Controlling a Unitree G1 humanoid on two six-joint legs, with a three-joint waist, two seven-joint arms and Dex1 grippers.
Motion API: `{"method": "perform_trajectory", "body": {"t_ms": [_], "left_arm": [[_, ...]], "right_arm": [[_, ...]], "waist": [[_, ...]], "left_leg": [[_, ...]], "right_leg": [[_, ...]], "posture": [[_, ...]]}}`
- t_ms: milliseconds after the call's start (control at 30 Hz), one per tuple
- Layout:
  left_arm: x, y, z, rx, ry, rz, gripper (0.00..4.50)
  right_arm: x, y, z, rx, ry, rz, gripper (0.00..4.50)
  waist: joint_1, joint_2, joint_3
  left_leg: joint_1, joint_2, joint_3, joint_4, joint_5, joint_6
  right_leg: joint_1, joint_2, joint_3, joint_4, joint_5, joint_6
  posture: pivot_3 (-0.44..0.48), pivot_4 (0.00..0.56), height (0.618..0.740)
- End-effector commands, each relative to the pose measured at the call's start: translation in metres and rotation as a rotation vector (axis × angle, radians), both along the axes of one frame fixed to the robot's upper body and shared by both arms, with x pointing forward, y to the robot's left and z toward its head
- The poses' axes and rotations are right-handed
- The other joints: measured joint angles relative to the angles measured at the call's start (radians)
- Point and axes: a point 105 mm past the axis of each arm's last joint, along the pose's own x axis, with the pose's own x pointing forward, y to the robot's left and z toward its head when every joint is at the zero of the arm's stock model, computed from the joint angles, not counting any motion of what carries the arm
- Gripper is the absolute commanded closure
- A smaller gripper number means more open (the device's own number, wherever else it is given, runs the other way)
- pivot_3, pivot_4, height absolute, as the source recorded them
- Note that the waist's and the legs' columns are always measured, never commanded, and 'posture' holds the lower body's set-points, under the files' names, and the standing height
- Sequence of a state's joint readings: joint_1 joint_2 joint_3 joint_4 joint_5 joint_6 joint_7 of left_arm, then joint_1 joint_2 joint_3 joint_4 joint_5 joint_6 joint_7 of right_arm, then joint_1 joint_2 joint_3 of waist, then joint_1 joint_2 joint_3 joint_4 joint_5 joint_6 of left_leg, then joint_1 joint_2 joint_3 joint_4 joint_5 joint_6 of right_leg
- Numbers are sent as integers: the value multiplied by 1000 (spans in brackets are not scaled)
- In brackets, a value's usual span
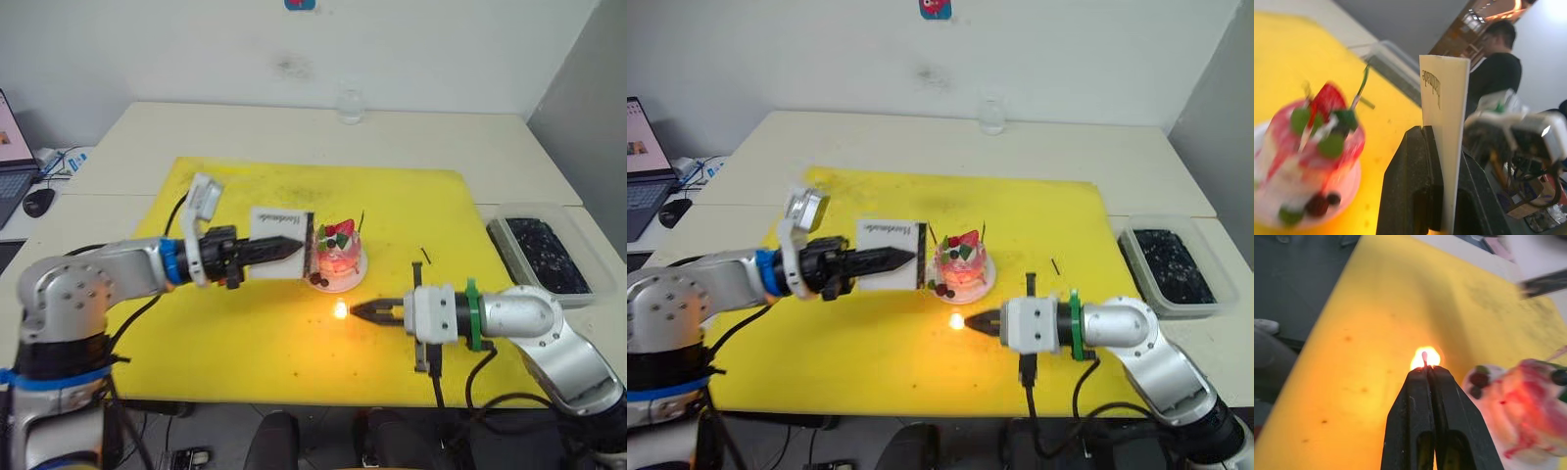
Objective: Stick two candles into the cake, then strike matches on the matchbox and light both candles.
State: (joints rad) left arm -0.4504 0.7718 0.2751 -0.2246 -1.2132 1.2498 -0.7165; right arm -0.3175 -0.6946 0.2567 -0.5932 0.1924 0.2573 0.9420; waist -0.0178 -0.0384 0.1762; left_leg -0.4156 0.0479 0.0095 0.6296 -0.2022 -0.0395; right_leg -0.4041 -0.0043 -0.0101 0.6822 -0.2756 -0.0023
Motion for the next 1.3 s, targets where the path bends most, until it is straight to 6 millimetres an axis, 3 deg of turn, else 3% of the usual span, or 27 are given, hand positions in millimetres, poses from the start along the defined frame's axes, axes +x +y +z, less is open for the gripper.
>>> {"method": "perform_trajectory", "body": {"t_ms": [33, 167, 367, 1300], "left_arm": [[-7, 24, -5, 49, 7, 88, 4500], [-14, 34, -32, 90, 87, 127, 4500], [-17, 22, -42, 65, 96, 101, 4500], [-13, 9, -42, 35, 80, 60, 4500]], "right_arm": [[15, 10, 28, 64, -90, -53, 4467], [50, 27, 54, 109, -234, -168, 4467], [74, 43, 51, 72, -274, -234, 4467], [88, 39, 42, 14, -350, -267, 4467]], "waist": [[0, 0, 0], [0, 1, 0], [19, 0, 0], [15, 0, 0]], "left_leg": [[0, 0, -1, 0, 0, 0], [0, 0, 0, 0, 0, -1], [-1, 0, 0, 0, 1, -1], [-1, 0, 1, 0, 1, -1]], "right_leg": [[0, 0, -1, 0, 0, 0], [-1, 0, 0, 0, 1, -2], [0, -4, 0, -1, 1, -2], [-1, -1, 0, -1, 1, -2]], "posture": [[0, 150, 740], [0, 150, 740], [0, 150, 740], [0, 150, 740]]}}
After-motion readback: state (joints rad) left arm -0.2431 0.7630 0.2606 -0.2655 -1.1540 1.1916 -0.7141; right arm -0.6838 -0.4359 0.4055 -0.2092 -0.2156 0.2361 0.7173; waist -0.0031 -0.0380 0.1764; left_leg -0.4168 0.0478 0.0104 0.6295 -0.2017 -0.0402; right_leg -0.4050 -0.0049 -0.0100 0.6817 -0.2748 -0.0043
